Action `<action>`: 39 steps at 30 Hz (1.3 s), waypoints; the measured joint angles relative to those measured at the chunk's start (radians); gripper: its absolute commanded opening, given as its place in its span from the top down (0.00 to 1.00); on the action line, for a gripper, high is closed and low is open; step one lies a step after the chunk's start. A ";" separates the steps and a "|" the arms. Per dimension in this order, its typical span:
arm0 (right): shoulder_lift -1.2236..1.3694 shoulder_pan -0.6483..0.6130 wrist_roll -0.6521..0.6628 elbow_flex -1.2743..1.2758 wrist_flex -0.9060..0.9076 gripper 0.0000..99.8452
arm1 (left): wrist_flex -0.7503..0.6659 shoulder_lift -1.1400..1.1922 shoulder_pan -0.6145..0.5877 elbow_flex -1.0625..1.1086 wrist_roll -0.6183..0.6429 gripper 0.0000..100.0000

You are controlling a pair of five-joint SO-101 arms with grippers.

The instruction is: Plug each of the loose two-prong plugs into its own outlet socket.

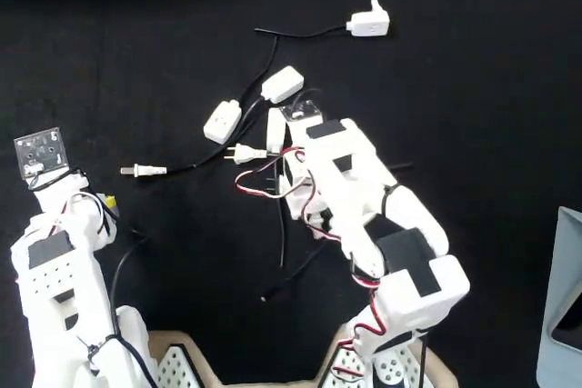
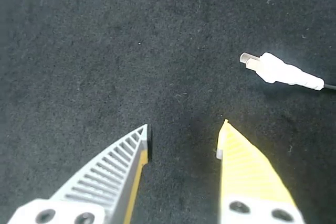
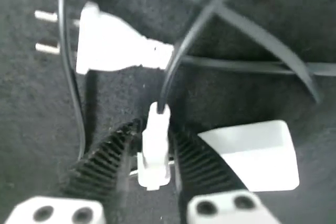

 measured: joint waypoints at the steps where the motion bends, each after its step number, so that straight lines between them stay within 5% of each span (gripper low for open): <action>1: -0.005 0.000 0.000 -0.005 0.018 0.86 | 0.000 0.000 0.000 0.000 0.000 0.78; 39: 0.064 -0.002 -0.041 -0.074 0.069 0.91 | 0.000 0.000 0.000 0.000 0.000 0.78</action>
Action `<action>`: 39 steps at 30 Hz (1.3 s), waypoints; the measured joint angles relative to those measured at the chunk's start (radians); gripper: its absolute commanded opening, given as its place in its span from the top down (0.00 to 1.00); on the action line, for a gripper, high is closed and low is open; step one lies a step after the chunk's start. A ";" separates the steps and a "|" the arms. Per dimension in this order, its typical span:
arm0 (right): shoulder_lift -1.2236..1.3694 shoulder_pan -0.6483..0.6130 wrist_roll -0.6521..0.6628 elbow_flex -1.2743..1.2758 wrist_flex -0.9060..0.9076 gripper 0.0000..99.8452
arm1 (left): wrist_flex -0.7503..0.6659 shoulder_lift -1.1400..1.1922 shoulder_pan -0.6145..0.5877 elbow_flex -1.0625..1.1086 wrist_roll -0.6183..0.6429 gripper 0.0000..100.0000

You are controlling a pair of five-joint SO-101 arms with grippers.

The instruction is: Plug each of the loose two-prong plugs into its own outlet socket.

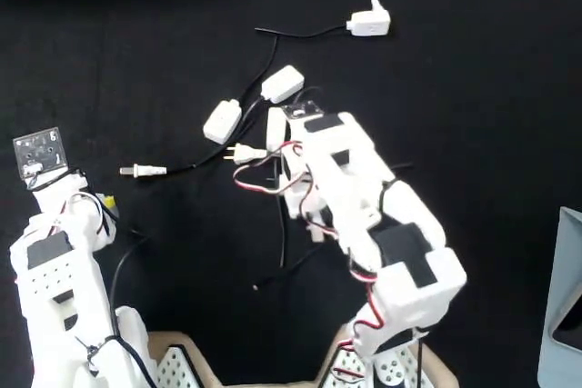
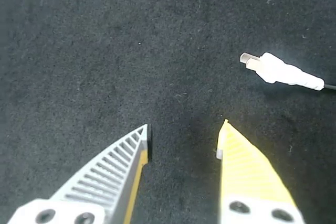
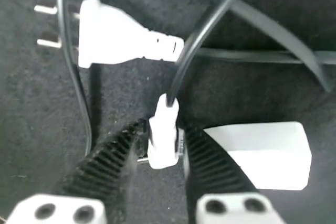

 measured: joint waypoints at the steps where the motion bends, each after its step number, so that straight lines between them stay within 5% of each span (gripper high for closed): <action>1: 0.003 0.000 0.000 -0.003 0.000 0.91 | 0.000 0.000 0.000 0.000 0.000 0.78; 13: -0.058 0.002 0.034 -0.072 0.132 0.99 | 0.000 0.000 0.000 0.000 0.000 0.78; 29: -0.726 -0.110 0.038 0.009 0.267 0.99 | 0.000 0.000 0.080 0.000 0.000 0.79; 39: -1.180 -0.135 0.037 0.253 0.091 0.99 | 0.072 -0.011 0.170 -0.184 0.081 0.79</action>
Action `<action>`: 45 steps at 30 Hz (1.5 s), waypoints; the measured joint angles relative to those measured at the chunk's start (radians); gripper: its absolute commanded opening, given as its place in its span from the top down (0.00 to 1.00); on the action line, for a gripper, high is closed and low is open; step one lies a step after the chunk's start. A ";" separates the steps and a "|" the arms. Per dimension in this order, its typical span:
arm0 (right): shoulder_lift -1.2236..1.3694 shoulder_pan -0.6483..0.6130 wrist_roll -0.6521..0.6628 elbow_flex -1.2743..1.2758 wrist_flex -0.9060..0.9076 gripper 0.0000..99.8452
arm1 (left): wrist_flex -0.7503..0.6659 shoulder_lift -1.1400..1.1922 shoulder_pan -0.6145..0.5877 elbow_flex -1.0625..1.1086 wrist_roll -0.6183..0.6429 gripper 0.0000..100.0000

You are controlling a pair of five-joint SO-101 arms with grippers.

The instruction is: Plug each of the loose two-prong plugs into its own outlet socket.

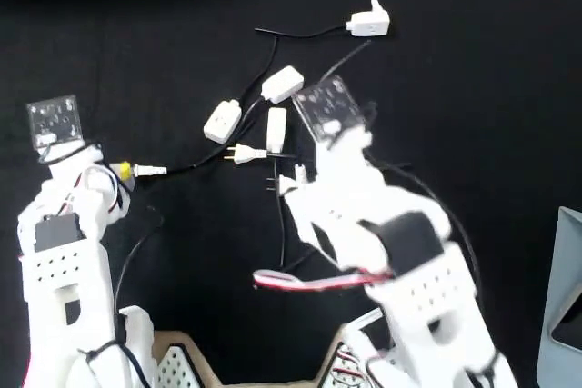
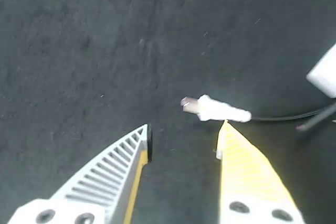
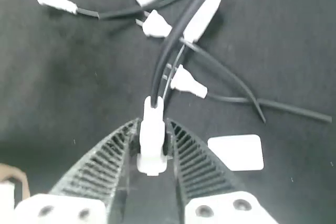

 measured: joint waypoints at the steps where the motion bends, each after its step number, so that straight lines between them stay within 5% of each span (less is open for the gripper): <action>1: -0.040 0.000 0.000 0.026 -0.017 0.99 | 0.037 -0.015 0.015 -0.029 0.021 0.78; 7: -0.229 -0.002 0.000 0.140 -0.061 0.99 | 0.187 -0.186 0.153 -0.129 0.129 0.78; 26: -0.446 -0.301 0.000 0.233 -0.078 0.99 | 0.198 -0.689 0.623 -0.026 0.173 0.79; 32: -0.456 -0.339 0.008 0.259 -0.084 0.99 | 0.249 -0.884 0.706 0.058 0.094 0.78; 45: -0.446 -0.342 0.054 0.367 -0.192 0.99 | 0.330 -0.901 0.847 0.072 -0.014 0.78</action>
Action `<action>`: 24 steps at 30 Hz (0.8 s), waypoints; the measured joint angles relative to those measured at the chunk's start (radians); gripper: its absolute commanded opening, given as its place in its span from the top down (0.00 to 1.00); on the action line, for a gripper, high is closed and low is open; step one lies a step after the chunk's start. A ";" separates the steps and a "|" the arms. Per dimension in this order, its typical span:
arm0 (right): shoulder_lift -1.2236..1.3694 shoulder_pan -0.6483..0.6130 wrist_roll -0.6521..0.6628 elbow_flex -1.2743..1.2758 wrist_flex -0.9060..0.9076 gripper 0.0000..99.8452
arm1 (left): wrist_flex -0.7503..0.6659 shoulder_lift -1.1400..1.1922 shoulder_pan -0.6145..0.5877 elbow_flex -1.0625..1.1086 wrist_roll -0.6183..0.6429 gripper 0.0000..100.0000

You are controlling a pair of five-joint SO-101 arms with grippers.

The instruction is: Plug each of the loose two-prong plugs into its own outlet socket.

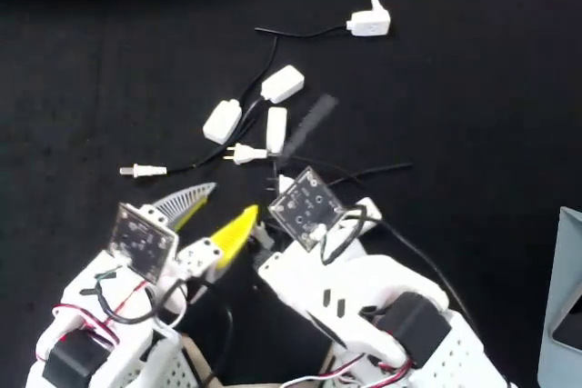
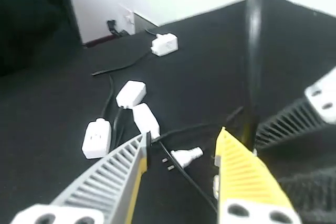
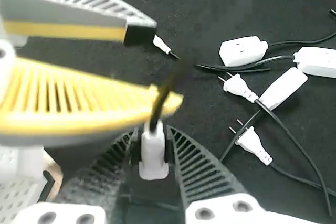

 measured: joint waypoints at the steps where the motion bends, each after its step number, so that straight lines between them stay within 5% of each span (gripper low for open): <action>1: 0.000 0.000 0.000 0.002 0.000 0.99 | 0.009 0.000 0.011 0.000 -0.012 0.78; 13: 0.000 0.006 0.003 0.002 0.000 0.99 | 0.023 0.000 0.049 0.000 -0.083 0.78; 24: 0.000 0.460 0.002 -0.063 0.144 0.99 | 0.028 0.034 -0.186 0.000 -0.086 0.74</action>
